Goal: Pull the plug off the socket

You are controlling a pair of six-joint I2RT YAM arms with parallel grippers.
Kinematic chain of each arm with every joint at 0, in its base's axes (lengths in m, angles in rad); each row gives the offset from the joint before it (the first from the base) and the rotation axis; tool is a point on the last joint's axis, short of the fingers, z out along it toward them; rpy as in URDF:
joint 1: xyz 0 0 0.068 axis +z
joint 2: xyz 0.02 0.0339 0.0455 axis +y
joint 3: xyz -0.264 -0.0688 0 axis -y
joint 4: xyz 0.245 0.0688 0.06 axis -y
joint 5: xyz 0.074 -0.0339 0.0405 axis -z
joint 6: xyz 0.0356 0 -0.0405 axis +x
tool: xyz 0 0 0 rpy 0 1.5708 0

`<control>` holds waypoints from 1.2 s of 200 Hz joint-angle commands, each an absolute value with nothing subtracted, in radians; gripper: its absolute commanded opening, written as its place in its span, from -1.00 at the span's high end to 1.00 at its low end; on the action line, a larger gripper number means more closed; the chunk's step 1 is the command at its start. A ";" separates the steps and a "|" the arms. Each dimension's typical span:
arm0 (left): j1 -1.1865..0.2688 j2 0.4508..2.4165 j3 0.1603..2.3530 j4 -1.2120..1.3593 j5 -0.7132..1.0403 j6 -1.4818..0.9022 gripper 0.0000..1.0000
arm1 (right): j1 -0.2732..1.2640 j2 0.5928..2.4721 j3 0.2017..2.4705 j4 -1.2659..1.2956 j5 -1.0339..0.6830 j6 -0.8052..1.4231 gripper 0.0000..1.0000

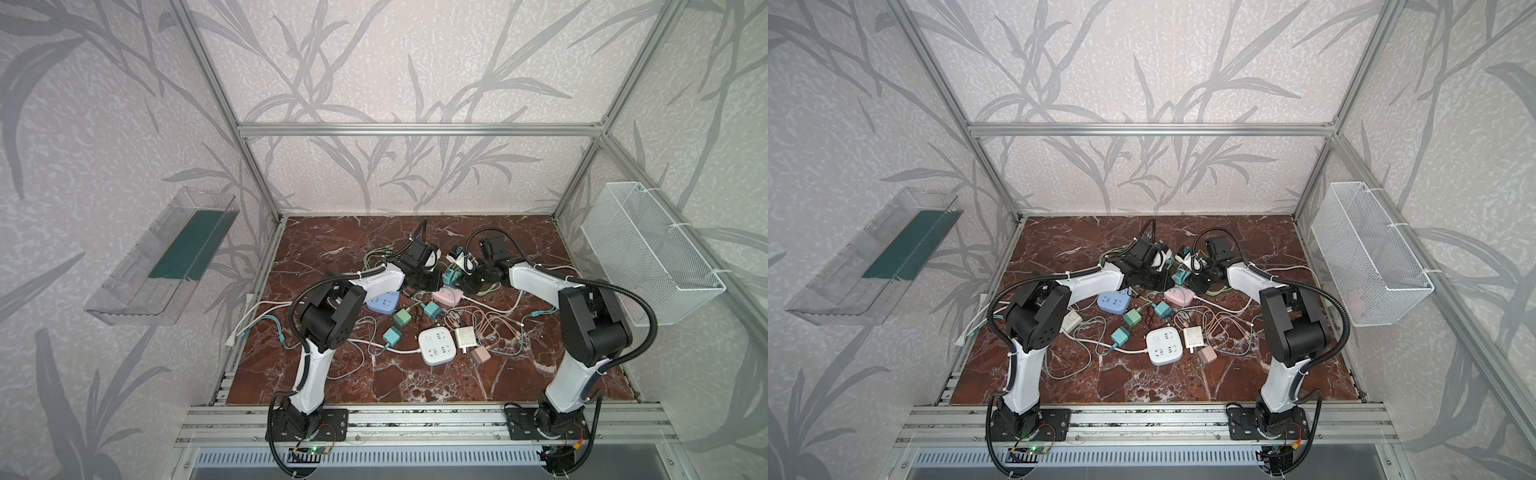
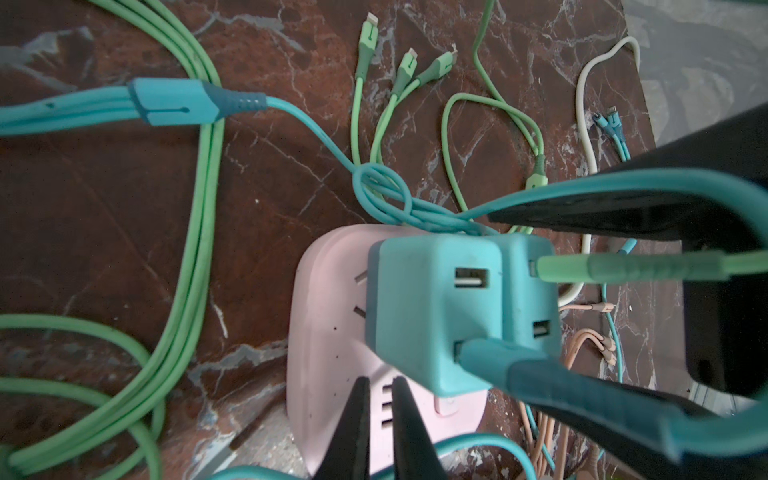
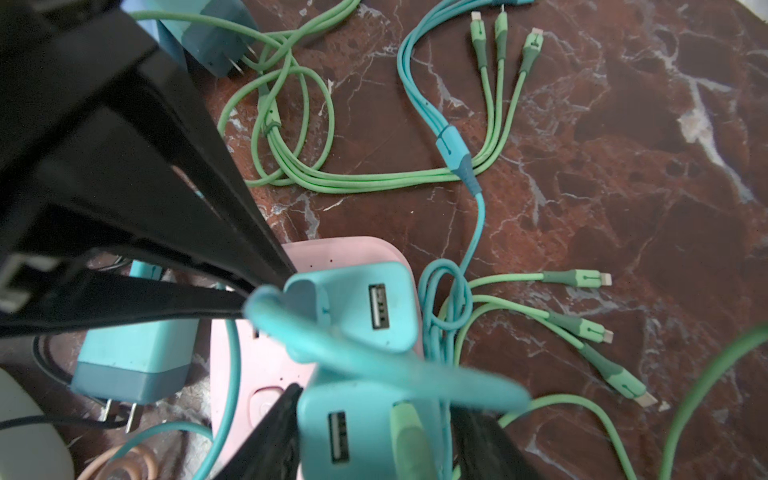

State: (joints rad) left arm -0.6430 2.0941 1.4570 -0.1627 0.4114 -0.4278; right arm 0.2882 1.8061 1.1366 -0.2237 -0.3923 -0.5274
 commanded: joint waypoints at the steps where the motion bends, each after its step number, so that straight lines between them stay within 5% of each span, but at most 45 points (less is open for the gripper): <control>1: -0.640 2.117 1.448 -0.150 0.430 -0.445 0.72 | 0.294 1.822 1.171 -0.259 -0.390 -0.540 -0.11; 240: -0.642 2.149 1.492 -0.340 0.332 -0.469 0.74 | 0.296 1.780 1.186 -0.267 -0.449 -0.483 0.57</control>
State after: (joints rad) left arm -0.6399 2.1197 1.4975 -0.2325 0.3740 -0.4541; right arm 0.2901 1.8095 1.1549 -0.2657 -0.4091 -0.5133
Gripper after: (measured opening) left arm 0.130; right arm 0.437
